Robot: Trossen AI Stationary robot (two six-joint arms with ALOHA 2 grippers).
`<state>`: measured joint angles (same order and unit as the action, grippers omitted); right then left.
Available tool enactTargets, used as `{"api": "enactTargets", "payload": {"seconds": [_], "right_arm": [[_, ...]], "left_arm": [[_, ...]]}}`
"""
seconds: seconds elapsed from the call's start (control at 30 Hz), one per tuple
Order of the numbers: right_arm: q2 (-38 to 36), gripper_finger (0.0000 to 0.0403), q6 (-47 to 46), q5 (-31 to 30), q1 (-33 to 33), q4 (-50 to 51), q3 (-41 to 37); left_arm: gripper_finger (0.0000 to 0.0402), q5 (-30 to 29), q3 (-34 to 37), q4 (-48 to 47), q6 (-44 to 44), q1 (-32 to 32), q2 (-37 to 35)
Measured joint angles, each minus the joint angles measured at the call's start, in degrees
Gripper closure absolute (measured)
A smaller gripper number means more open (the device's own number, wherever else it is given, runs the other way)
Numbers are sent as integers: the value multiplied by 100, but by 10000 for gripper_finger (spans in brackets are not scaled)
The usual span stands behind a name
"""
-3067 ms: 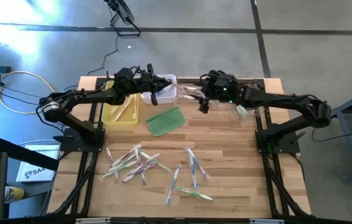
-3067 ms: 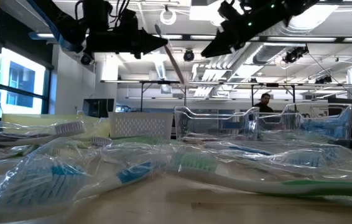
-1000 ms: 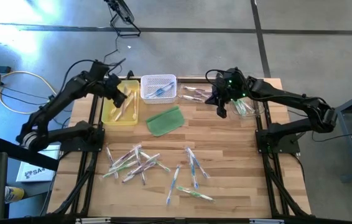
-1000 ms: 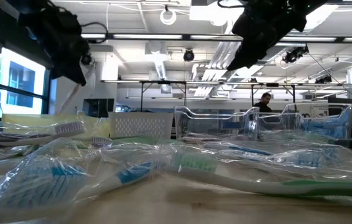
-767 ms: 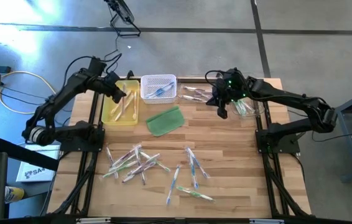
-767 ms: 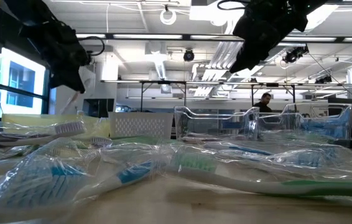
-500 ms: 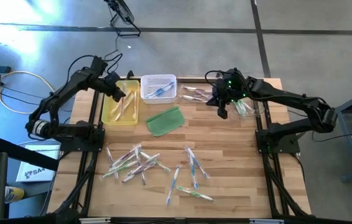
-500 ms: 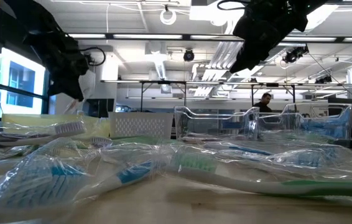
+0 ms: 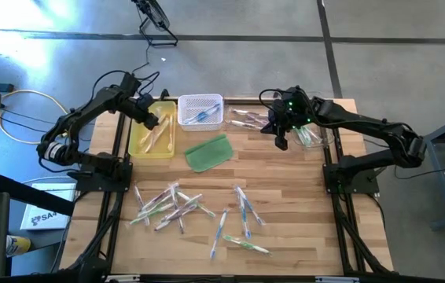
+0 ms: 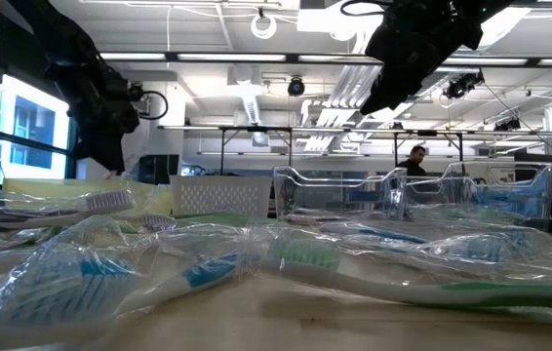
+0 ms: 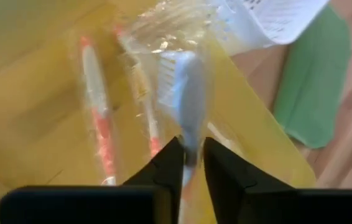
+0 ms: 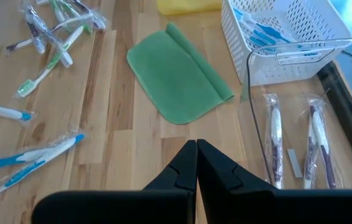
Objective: Pick & Place Toothbrushes
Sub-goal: Put the orange toothbrush into the yellow bin, then put the violet toothbrush into the left transparent bin
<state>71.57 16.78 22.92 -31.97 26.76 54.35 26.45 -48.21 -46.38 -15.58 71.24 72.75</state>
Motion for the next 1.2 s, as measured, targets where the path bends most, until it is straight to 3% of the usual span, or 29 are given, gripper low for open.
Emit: {"api": "enactTargets", "payload": {"seconds": [0.33,0.53,1.2], "right_arm": [[0,401,-30,0,0,20,0],[0,400,-42,0,0,139,0],[0,400,-44,-1,0,175,0]], "left_arm": [[249,-5,0,14,36,0,17],[216,0,0,22,40,0,18],[206,-5,-2,30,91,0,17]]}}
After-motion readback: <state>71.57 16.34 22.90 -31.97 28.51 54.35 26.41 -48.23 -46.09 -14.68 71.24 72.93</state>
